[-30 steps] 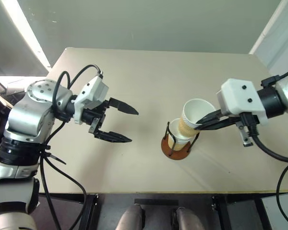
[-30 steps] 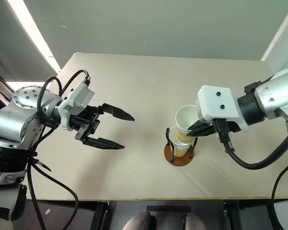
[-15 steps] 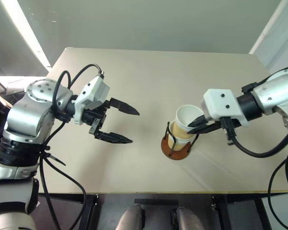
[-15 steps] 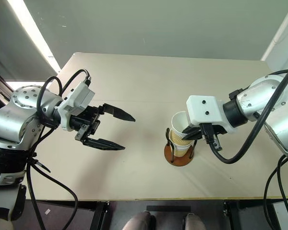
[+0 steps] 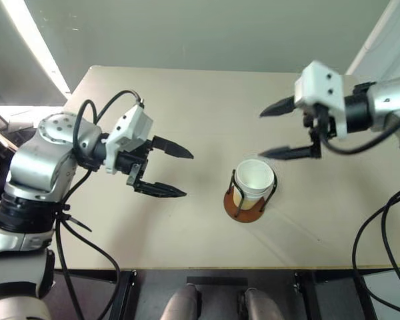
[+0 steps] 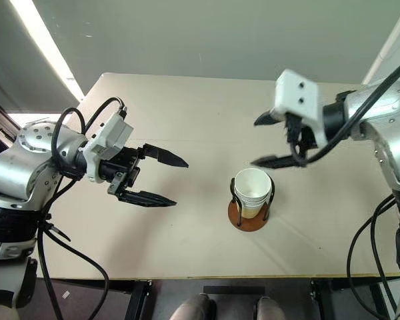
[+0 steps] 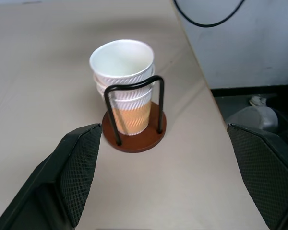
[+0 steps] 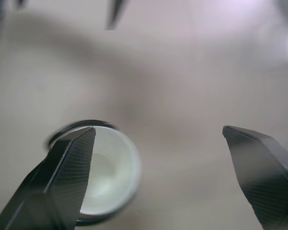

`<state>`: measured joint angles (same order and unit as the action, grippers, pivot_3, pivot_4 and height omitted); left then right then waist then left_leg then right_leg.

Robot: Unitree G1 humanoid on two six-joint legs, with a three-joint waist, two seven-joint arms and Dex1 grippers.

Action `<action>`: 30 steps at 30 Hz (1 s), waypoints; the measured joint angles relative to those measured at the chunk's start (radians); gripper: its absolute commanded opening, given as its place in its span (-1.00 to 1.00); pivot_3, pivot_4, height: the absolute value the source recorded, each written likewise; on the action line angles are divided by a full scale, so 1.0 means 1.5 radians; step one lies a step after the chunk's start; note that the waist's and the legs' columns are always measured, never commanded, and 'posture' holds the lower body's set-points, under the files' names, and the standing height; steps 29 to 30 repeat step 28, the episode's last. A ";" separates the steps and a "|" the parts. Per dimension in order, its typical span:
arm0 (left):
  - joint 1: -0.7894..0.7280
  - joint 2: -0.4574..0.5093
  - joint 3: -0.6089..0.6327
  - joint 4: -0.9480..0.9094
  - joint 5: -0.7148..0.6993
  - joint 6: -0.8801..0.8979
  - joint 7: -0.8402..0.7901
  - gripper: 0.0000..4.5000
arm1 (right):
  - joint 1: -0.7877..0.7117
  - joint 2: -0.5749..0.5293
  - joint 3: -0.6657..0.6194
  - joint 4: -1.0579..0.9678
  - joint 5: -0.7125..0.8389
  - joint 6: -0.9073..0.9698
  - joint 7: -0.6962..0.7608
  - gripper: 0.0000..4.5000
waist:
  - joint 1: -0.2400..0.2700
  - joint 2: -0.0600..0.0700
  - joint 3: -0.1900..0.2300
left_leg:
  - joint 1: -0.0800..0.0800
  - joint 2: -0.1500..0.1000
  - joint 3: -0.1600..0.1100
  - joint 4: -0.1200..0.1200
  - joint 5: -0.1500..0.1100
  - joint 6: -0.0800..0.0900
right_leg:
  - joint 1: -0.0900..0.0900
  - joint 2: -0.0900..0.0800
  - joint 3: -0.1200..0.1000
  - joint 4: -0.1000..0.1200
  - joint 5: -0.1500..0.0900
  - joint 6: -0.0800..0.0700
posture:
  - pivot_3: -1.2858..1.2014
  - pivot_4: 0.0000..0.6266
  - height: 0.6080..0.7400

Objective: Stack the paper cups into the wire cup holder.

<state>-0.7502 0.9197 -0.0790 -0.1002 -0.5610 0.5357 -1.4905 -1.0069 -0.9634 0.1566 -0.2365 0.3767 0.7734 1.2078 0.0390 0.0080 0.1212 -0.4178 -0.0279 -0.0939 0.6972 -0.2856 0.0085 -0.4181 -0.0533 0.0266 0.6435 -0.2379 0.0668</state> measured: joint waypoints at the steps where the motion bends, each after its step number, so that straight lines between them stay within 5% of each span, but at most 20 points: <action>1: 0.005 0.000 0.003 -0.001 0.000 0.004 0.011 1.00 | 0.017 0.005 -0.014 0.008 0.000 0.000 -0.015 0.98 | 0.000 0.000 0.000 | 0.000 0.000 0.000 0.000 0.000 0.000 | 0.000 0.000 0.000 0.000 0.000 0.000 | 0.03 -0.52 1.00; 11: 0.037 -0.030 0.057 0.008 0.002 0.047 0.150 1.00 | 0.155 0.103 -0.174 0.169 0.000 -0.015 -0.210 0.98 | 0.001 0.000 0.000 | 0.000 0.000 0.000 0.000 0.001 -0.001 | 0.000 0.000 0.000 0.001 0.000 0.000 | 0.03 -0.52 1.00; 18: 0.037 -0.114 0.074 0.062 0.067 0.021 0.324 1.00 | 0.218 0.210 -0.233 0.186 -0.016 -0.034 -0.381 0.98 | 0.000 0.000 0.000 | 0.001 0.000 0.000 0.000 0.001 -0.001 | 0.000 0.000 0.000 0.001 0.000 0.000 | 0.03 -0.52 1.00; 30: 0.037 -0.192 0.094 0.072 0.100 -0.001 0.452 1.00 | 0.213 0.258 -0.327 0.269 0.014 -0.101 -0.463 0.98 | 0.003 0.000 0.000 | 0.001 -0.001 0.000 0.000 0.001 -0.001 | 0.000 0.000 0.000 0.001 0.000 0.000 | 0.03 -0.52 1.00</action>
